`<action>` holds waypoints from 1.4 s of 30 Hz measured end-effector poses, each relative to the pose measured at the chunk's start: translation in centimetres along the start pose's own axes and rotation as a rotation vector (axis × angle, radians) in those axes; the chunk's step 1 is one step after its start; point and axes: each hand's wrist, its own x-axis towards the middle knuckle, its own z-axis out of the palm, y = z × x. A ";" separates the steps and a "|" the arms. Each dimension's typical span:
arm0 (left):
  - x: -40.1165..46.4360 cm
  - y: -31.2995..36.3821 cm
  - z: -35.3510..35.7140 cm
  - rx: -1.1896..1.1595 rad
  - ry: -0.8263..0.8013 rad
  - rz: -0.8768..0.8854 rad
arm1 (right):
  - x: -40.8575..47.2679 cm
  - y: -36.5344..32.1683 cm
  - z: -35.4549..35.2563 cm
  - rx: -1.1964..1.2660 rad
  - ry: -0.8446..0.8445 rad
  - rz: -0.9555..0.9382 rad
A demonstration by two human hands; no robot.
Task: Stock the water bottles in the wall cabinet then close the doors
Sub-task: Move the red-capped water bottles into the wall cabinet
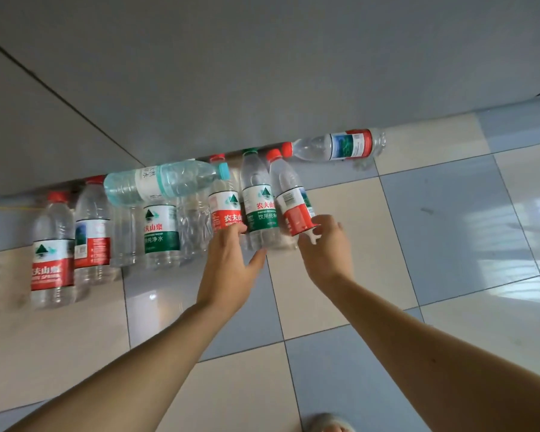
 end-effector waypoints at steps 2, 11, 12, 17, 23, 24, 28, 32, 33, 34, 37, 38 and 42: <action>2.1 0.8 0.9 -0.012 0.033 0.038 | 2.3 0.1 -0.3 -0.015 0.023 -0.026; 8.7 2.7 5.0 0.211 0.117 0.310 | 8.4 1.3 2.4 -0.008 -0.196 -0.031; 8.4 2.4 5.3 0.189 0.098 0.307 | 8.3 1.8 2.7 0.028 -0.190 -0.022; 4.6 0.2 4.6 0.043 0.038 0.239 | 5.4 3.0 2.5 0.392 -0.218 0.150; 3.2 1.2 2.2 -0.277 0.002 -0.112 | 0.3 3.6 0.7 0.546 -0.339 0.225; 3.4 1.9 2.0 -0.323 -0.017 -0.177 | -0.3 3.5 0.3 0.560 -0.365 0.204; 4.0 4.4 2.3 -0.691 -0.069 -0.434 | -1.7 2.7 -1.0 0.535 -0.440 0.107; 4.8 6.2 2.9 -0.856 -0.008 -0.543 | -1.7 1.8 -2.4 0.410 -0.491 0.032; 5.0 6.4 3.0 -0.847 0.001 -0.520 | -1.4 1.6 -2.9 0.366 -0.501 -0.004; 5.2 6.6 3.0 -0.806 0.006 -0.477 | -0.9 1.2 -3.5 0.330 -0.511 -0.030; 6.1 7.3 2.7 -0.609 0.026 -0.287 | 1.6 -0.1 -5.6 0.249 -0.473 -0.034; 6.6 7.5 2.7 -0.570 0.039 -0.226 | 2.8 -0.4 -6.2 0.180 -0.433 -0.059; 8.7 8.3 2.7 -0.415 0.119 -0.047 | 8.2 -1.7 -7.8 -0.113 -0.268 -0.225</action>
